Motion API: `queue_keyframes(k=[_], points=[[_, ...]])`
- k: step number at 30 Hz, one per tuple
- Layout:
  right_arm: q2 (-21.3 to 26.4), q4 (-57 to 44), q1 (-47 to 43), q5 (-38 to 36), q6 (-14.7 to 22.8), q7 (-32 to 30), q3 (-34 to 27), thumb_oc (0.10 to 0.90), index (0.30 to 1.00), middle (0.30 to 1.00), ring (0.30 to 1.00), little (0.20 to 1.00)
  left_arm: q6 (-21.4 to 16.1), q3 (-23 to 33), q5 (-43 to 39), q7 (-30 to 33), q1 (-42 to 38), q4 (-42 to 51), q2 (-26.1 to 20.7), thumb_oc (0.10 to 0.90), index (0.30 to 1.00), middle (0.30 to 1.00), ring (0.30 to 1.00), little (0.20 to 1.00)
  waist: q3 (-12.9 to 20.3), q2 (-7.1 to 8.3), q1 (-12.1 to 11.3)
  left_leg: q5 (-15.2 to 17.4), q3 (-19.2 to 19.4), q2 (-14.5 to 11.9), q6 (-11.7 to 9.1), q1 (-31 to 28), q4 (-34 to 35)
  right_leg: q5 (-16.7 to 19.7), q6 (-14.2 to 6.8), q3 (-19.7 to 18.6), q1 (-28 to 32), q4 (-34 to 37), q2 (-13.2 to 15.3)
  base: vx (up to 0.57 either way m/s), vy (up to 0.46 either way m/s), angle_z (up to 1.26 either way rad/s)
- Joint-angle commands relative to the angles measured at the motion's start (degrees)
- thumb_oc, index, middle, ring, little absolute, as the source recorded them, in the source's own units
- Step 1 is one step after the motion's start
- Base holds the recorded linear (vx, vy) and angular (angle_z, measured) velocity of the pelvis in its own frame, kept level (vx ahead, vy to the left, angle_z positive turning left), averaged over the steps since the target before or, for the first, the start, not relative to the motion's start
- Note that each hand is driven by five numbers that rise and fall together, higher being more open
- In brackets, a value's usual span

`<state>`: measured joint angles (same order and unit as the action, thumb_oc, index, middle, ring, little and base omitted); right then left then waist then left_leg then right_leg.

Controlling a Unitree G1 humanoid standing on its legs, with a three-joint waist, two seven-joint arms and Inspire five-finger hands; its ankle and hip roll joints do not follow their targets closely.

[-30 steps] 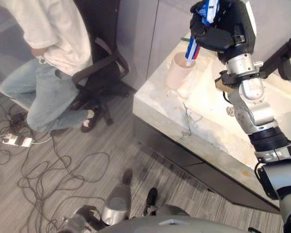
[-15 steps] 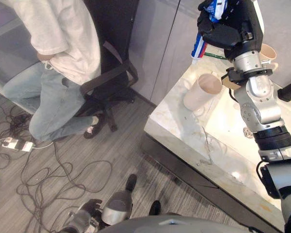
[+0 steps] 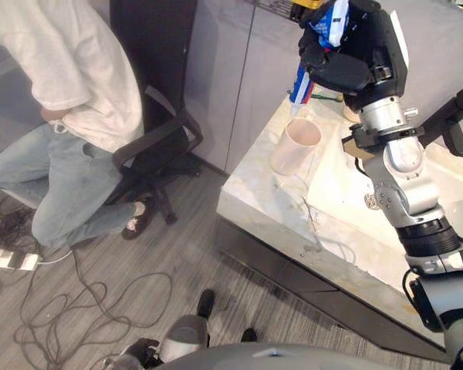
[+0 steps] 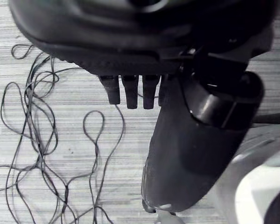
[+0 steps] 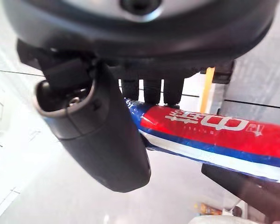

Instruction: Organize the bathroom.

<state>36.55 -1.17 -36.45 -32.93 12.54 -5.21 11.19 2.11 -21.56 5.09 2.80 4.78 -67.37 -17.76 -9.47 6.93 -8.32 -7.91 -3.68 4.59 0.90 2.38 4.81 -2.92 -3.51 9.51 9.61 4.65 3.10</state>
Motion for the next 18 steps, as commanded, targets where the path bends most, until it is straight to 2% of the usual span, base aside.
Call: queue_keyframes(k=[1, 6, 18], points=[[3.1, -4.5, -6.2, -2.3, 5.1, -0.6, -5.8, 0.4, 0.3, 0.3, 0.3, 0.3, 1.1, -2.2, -1.0, -0.2, -1.1, -2.8, 0.2, 0.8, 0.9, 0.9, 0.9, 0.9, 4.6, 0.62, -0.1, 6.4, -0.5, -0.6, 0.7, -5.0, 0.2, 5.1, -0.7, 1.3, -4.9, -1.6, -0.4, 0.0, 0.0, 0.0], [2.4, -3.3, -3.4, -2.3, 3.9, 0.0, -6.6, 0.4, 0.3, 0.3, 0.3, 0.3, 1.7, -2.2, -1.0, 0.1, -0.9, -2.3, 0.2, 0.8, 0.9, 0.9, 0.9, 0.9, 4.6, 0.9, 0.3, 7.0, -0.5, -0.6, 1.0, -5.5, 0.2, 5.2, -1.0, 0.9, -5.0, -1.9, -0.4, 0.0, -0.009, -0.03], [-0.3, -2.0, 3.5, -2.4, 4.9, 2.1, -8.0, 0.4, 0.3, 0.3, 0.3, 0.3, 0.9, -1.1, -0.6, 0.5, 0.1, -3.0, -0.2, 0.8, 0.9, 0.9, 0.9, 0.9, 3.6, 0.66, 1.0, 7.5, 0.1, -0.7, 1.5, -5.9, 0.2, 5.3, -1.3, 0.6, -5.3, -2.4, -0.4, 0.03, 0.002, -0.01]])
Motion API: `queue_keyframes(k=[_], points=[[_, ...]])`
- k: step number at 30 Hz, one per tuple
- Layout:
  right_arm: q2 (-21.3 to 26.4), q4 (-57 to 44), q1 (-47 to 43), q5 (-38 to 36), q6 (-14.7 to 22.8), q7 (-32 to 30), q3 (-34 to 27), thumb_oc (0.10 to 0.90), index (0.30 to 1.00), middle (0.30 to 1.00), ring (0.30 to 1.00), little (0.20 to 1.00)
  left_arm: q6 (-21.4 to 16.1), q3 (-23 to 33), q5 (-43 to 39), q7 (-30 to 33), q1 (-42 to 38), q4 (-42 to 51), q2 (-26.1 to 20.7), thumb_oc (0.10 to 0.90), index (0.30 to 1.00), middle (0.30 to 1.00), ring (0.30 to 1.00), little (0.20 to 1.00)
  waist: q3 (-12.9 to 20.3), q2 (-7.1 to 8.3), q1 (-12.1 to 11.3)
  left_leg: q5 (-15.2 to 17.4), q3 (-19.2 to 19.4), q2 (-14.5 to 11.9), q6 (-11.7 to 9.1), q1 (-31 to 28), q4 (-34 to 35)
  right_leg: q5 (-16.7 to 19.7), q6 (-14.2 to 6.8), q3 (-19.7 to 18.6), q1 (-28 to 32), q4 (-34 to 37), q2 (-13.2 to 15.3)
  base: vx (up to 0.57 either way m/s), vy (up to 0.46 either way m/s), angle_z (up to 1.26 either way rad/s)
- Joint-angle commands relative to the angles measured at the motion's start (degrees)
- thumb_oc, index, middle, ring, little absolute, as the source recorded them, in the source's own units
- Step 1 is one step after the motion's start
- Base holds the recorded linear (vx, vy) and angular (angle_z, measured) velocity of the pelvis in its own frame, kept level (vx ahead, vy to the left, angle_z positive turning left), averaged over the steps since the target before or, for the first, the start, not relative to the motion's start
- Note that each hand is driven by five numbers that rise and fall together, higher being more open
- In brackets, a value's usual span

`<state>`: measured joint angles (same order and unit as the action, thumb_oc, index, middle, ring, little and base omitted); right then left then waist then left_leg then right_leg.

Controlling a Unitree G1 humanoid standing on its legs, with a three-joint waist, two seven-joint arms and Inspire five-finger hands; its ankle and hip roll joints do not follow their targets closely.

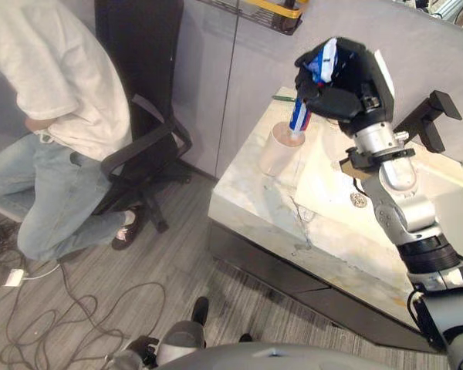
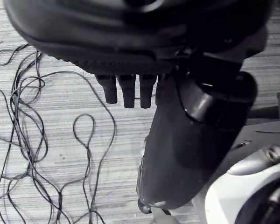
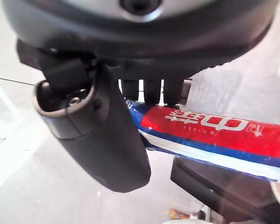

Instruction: Organize the bathroom.

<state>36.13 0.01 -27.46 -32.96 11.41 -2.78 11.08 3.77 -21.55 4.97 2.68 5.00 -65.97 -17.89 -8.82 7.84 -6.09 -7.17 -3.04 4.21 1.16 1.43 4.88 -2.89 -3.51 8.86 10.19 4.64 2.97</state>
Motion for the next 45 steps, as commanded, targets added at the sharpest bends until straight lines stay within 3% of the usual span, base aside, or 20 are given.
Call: queue_keyframes(k=[1, 8, 19, 34, 38, 39, 40, 41, 45], points=[[-0.3, -3.2, -5.2, -1.6, 6.0, -0.6, -7.9, 0.4, 0.3, 0.3, 0.3, 0.3, -0.8, -0.9, -0.3, 0.6, 0.0, -4.8, -0.1, 0.8, 0.9, 0.9, 0.9, 0.9, 2.9, -0.21, -1.3, 6.8, -0.6, -0.3, 1.2, -4.9, 0.1, 5.4, -1.4, 1.3, -5.9, -2.3, -0.3, 0.07, -0.009, -0.02], [-1.5, -2.2, -5.3, -0.9, 7.6, -0.6, -7.4, 0.4, 0.3, 0.3, 0.3, 0.3, -1.8, -0.8, -0.1, 1.1, 1.5, -6.2, 0.4, 0.8, 0.9, 0.9, 0.9, 0.9, 2.1, -0.38, -1.7, 6.7, -0.2, -0.3, 1.4, -4.6, 0.1, 5.8, -1.3, 1.0, -6.7, -2.3, -0.3, 0.08, 0.003, -0.03], [-2.5, -2.9, -4.3, -0.1, 6.3, 0.5, -7.8, 0.4, 0.3, 0.3, 0.3, 0.3, -3.1, -0.3, 0.2, 1.0, 2.5, -7.6, 0.6, 0.8, 0.9, 0.9, 0.9, 0.9, 1.6, -0.51, -2.3, 7.0, -0.2, 0.0, 1.7, -4.7, 0.1, 6.2, -1.6, 1.9, -7.1, -2.4, 0.0, 0.11, 0.01, -0.03], [-0.1, -3.1, -9.4, -1.3, 6.3, 0.4, -8.1, 0.4, 0.3, 0.3, 0.3, 0.3, -3.7, 0.2, 1.4, 0.7, 4.1, -8.8, 1.0, 0.8, 0.9, 0.9, 0.9, 0.9, 2.0, 0.84, -3.6, 7.5, 1.3, -0.2, 1.5, -5.3, -0.3, 7.1, -2.5, 4.0, -7.0, -2.2, 1.0, 0.09, 0.017, -0.03], [-1.4, -3.2, -8.7, -0.8, 4.6, 0.3, -8.0, 0.4, 0.3, 0.3, 0.3, 0.3, -3.3, 0.2, 2.0, 0.7, 3.7, -8.8, 0.6, 0.8, 0.9, 0.9, 0.9, 0.9, 1.1, 1.08, -3.9, 7.6, 1.2, -0.4, 1.8, -5.1, -0.7, 7.2, -2.8, 4.3, -7.8, -3.3, 1.4, 0.05, -0.018, -0.01], [-1.5, -3.3, -8.6, -0.8, 4.5, 0.3, -8.1, 0.455, 0.382, 0.382, 0.382, 0.382, -3.4, 0.2, 2.1, 0.7, 3.8, -8.8, 0.6, 0.8, 0.9, 0.9, 0.9, 0.9, 1.1, 1.09, -3.9, 7.6, 1.2, -0.4, 1.8, -5.2, -0.7, 7.2, -2.9, 4.4, -7.8, -3.4, 1.4, 0.04, -0.027, 0.01], [-1.8, -3.7, -8.0, -0.9, 4.0, 0.5, -8.1, 0.665, 0.698, 0.698, 0.698, 0.698, -3.4, 0.3, 2.3, 0.8, 3.9, -8.9, 0.5, 0.8, 0.9, 0.9, 0.9, 0.9, 0.8, 1.09, -3.9, 7.7, 1.2, -0.4, 1.9, -5.2, -0.8, 7.2, -2.9, 4.4, -8.0, -3.6, 1.4, 0.0, 0.0, 0.0], [-2.1, -4.0, -7.5, -0.7, 3.7, 0.6, -8.2, 0.8, 0.9, 0.9, 0.9, 0.9, -3.5, 0.4, 2.4, 0.9, 4.0, -9.0, 0.6, 0.8, 0.9, 0.9, 0.9, 0.9, 0.7, 1.11, -3.8, 7.7, 1.2, -0.5, 1.9, -5.2, -0.9, 7.3, -3.0, 4.4, -8.0, -3.7, 1.5, 0.03, -0.03, -0.01], [-3.1, -4.9, -5.5, -0.8, 3.6, 1.8, -8.0, 0.8, 0.9, 0.9, 0.9, 0.9, -3.7, 0.6, 2.0, 1.5, 4.3, -9.2, 0.7, 0.8, 0.9, 0.9, 0.9, 0.9, 0.3, 1.05, -3.5, 7.9, 1.3, -0.5, 2.1, -5.0, -1.2, 7.2, -2.9, 4.1, -8.2, -3.9, 1.5, 0.0, 0.0, 0.0]])
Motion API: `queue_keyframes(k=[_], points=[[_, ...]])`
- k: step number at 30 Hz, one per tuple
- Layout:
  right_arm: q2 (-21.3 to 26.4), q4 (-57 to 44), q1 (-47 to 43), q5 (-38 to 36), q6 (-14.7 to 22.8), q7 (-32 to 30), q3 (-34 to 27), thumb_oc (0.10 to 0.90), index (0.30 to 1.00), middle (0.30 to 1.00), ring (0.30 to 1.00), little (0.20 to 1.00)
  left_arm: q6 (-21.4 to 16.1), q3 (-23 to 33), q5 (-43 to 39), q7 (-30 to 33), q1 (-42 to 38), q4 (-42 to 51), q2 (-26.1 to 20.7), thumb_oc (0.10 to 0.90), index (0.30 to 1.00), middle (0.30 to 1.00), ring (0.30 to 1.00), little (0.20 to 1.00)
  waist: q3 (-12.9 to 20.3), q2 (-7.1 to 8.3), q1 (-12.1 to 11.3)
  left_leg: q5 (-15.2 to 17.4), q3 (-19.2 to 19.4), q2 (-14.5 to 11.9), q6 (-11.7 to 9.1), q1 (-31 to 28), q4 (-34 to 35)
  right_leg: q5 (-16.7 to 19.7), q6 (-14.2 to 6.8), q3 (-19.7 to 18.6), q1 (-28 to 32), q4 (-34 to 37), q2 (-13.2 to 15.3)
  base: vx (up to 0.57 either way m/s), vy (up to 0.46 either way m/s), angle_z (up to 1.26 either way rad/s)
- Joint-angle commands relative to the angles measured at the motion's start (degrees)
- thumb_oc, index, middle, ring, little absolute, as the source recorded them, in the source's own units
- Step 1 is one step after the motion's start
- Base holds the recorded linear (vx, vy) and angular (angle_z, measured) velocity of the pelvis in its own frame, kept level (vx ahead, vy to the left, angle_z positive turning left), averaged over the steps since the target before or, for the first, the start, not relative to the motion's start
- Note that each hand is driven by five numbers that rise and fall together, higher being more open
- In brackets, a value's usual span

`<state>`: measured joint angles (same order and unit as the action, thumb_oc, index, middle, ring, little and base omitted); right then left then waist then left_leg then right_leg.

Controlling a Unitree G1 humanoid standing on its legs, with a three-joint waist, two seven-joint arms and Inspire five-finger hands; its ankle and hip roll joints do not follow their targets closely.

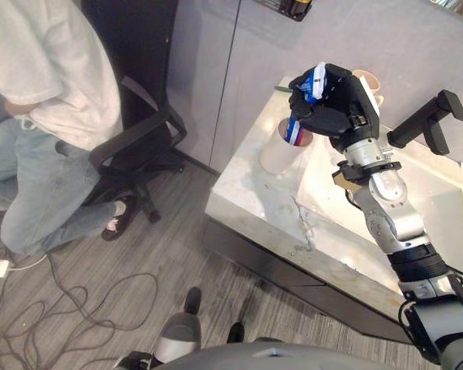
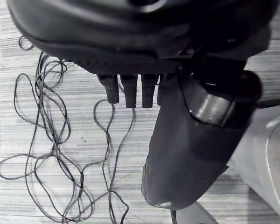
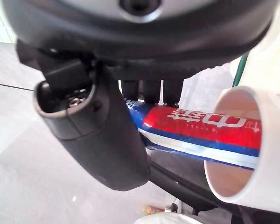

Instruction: Organize the bathroom.

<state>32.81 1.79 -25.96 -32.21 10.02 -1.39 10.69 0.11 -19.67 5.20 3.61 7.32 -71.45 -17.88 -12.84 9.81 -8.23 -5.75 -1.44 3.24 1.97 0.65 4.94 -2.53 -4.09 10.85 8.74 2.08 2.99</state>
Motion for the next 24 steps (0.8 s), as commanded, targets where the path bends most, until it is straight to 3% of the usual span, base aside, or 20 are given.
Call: queue_keyframes(k=[1, 18, 24], points=[[0.2, -6.9, -6.8, -1.8, 5.0, 0.5, -7.6, 0.8, 0.9, 0.9, 0.9, 0.9, 0.0, -1.2, 1.6, 0.7, 2.0, -3.8, 0.7, 0.8, 0.9, 0.9, 0.9, 0.9, 4.3, -0.93, -1.4, 6.5, -0.3, 0.5, 1.3, -4.2, -1.3, 6.8, -2.4, 2.1, -6.7, -1.3, 1.5, 0.0, -0.003, -0.06], [-2.7, -13.2, -2.0, -8.1, 5.2, 0.4, -9.7, 0.8, 0.9, 0.9, 0.9, 0.9, -0.7, -1.4, 0.5, 1.8, 0.2, -4.2, 1.1, 0.8, 0.9, 0.9, 0.9, 0.9, 5.5, -1.9, 1.1, 6.4, 0.6, 0.5, 1.7, -4.7, 0.0, 7.0, -2.8, 1.2, -7.6, -1.8, 1.5, -0.05, 0.005, -0.05], [-4.3, -14.1, -0.2, -8.2, 8.0, -2.6, -11.0, 0.8, 0.9, 0.9, 0.9, 0.9, -1.4, -1.4, -0.3, 2.7, -0.9, -3.8, 0.6, 0.8, 0.9, 0.9, 0.9, 0.9, 5.8, -2.27, 2.1, 6.4, 1.8, 0.6, 1.7, -4.1, 0.1, 8.9, -3.8, 2.1, -9.2, -4.5, 2.3, -0.17, -0.013, -0.09]])
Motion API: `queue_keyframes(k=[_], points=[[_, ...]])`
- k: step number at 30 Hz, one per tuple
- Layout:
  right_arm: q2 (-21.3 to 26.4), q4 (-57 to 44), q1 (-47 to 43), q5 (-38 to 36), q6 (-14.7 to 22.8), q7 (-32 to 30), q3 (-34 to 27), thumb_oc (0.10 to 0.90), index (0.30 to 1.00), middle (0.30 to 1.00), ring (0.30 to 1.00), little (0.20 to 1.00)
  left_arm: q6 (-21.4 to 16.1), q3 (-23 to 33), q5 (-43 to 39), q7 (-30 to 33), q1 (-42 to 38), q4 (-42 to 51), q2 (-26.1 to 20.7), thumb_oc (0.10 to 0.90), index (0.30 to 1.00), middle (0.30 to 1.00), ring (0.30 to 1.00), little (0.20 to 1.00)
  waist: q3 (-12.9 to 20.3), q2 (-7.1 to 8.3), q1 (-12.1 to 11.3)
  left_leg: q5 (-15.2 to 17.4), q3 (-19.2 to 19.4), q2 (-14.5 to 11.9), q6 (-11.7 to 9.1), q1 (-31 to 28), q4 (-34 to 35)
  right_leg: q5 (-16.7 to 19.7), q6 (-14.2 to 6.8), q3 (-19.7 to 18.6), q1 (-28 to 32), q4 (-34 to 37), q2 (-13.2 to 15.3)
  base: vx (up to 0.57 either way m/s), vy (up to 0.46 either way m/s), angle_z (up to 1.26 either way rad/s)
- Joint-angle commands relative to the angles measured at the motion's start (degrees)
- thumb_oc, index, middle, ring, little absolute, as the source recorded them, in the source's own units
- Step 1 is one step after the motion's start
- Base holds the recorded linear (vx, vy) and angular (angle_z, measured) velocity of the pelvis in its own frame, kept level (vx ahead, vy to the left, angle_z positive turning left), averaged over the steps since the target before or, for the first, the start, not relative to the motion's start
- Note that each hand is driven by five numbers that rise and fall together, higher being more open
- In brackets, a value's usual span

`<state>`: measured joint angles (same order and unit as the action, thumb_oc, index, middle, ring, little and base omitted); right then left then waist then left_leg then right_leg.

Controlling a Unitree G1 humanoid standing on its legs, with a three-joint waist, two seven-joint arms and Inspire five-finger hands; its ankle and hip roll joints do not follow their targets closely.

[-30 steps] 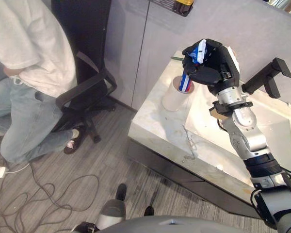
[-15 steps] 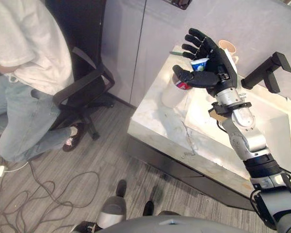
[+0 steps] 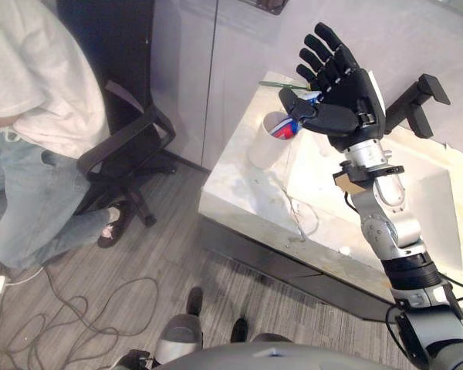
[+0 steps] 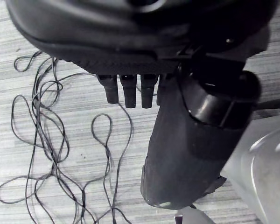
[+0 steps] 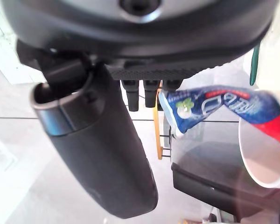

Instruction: Organize the bathroom.

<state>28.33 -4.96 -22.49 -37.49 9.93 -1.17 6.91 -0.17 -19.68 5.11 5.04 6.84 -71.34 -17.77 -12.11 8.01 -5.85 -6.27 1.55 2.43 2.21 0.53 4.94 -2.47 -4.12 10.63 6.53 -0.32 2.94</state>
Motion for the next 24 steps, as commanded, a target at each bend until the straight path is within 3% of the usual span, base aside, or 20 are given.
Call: queue_keyframes(k=[1, 5, 12, 14, 17, 18, 20, 22, 23, 24], points=[[-0.1, -7.3, -3.6, -2.7, 8.6, -3.4, -7.7, 0.8, 0.9, 0.9, 0.9, 0.9, -1.1, -1.2, -0.3, 1.9, -0.7, -3.5, 0.4, 0.8, 0.9, 0.9, 0.9, 0.9, 5.0, -0.57, -0.2, 6.8, -1.0, 1.3, 1.6, -3.9, 0.1, 8.9, -3.9, 2.6, -7.3, -3.5, 2.5, -0.33, -0.054, -0.2], [0.4, -8.5, -2.3, -2.3, 13.2, -5.5, -10.0, 0.8, 0.9, 0.9, 0.9, 0.9, -3.3, -1.4, 0.6, 3.3, -2.7, -2.7, -0.5, 0.8, 0.9, 0.9, 0.9, 0.9, 5.6, -1.53, 0.7, 4.9, -1.6, 0.8, 1.8, -2.0, 0.1, 8.8, -3.7, 1.2, -8.0, -11.5, 2.5, -0.33, -0.049, -0.2], [1.5, -8.7, -4.0, -1.8, 17.3, -6.4, -11.0, 0.8, 0.9, 0.9, 0.9, 0.9, -4.8, -0.6, -5.0, 1.9, -5.1, -0.5, -1.9, 0.8, 0.9, 0.9, 0.9, 0.9, 6.9, -2.19, 0.3, 2.8, -1.0, -0.3, 1.1, 0.5, 0.1, 6.1, -4.1, 0.3, -5.5, -14.5, 2.4, -0.38, -0.093, -0.23], [1.7, -8.9, -6.1, -1.1, 17.8, -7.5, -10.6, 0.8, 0.9, 0.9, 0.9, 0.9, -5.8, -0.2, -7.2, 2.1, -6.2, 0.0, -2.2, 0.8, 0.9, 0.9, 0.9, 0.9, 7.9, -1.39, -0.6, 0.7, 0.6, -1.1, -0.6, 3.6, 0.1, 1.8, -3.2, 0.0, 0.0, -6.7, 1.2, -0.44, -0.18, -0.58], [3.0, -9.2, -7.6, -0.5, 18.6, -9.9, -10.5, 0.8, 0.9, 0.9, 0.9, 0.9, -6.3, -0.1, -6.9, 2.4, -7.3, 0.5, -1.9, 0.8, 0.9, 0.9, 0.9, 0.9, 8.3, -0.72, -1.0, -0.8, 1.1, -1.7, -2.1, 6.4, 0.1, 0.1, -1.8, -2.0, 2.7, -1.6, -0.4, -0.43, -0.182, -0.45], [4.1, -9.3, -8.6, 0.3, 19.4, -11.4, -10.6, 0.8, 0.9, 0.9, 0.9, 0.9, -7.1, -0.5, -6.2, 2.2, -8.0, 0.8, -1.7, 0.8, 0.9, 0.9, 0.9, 0.9, 8.0, -0.64, -0.7, -2.0, 0.8, -2.2, -3.2, 7.8, 0.1, -0.4, -0.3, -4.1, 3.1, 1.1, -2.1, -0.32, -0.112, -0.37], [4.9, -9.7, -9.2, 1.1, 20.0, -12.7, -10.8, 0.8, 0.9, 0.9, 0.9, 0.9, -8.0, -0.7, -4.7, 2.7, -8.4, 1.1, -1.5, 0.8, 0.9, 0.9, 0.9, 0.9, 7.4, -0.8, -0.4, -2.8, 0.7, -2.6, -4.0, 8.7, 0.1, 0.1, 0.6, -5.5, 3.2, 2.6, -3.2, -0.41, -0.106, -0.44], [6.3, -9.8, -9.6, 2.4, 21.1, -14.4, -11.4, 0.8, 0.9, 0.9, 0.9, 0.9, -10.1, -1.8, -0.7, 7.1, -9.0, 1.1, -1.3, 0.8, 0.9, 0.9, 0.9, 0.9, 6.7, -1.15, 0.4, -3.6, 0.7, -2.7, -4.7, 9.5, 0.1, 1.5, 1.4, -7.2, 3.1, 4.8, -4.3, -0.45, -0.069, -0.13], [7.9, -9.7, -8.7, 4.2, 23.3, -17.3, -12.5, 0.8, 0.9, 0.9, 0.9, 0.9, -11.9, -2.7, 1.2, 10.2, -9.5, 1.6, -1.5, 0.8, 0.9, 0.9, 0.9, 0.9, 6.0, -1.48, 1.4, -3.9, 1.4, -3.0, -5.2, 9.7, -0.1, 2.8, 1.7, -7.7, 2.2, 5.3, -4.6, -0.29, -0.022, -0.03], [8.0, -9.7, -8.6, 4.5, 23.5, -17.7, -12.6, 0.8, 0.9, 0.9, 0.9, 0.9, -12.0, -2.8, 1.3, 10.1, -9.5, 1.6, -1.4, 0.8, 0.9, 0.9, 0.9, 0.9, 5.9, -1.53, 1.4, -3.9, 1.4, -3.1, -5.3, 9.7, -0.2, 2.9, 1.8, -7.8, 2.2, 5.3, -4.7, -0.54, -0.011, -0.01]])
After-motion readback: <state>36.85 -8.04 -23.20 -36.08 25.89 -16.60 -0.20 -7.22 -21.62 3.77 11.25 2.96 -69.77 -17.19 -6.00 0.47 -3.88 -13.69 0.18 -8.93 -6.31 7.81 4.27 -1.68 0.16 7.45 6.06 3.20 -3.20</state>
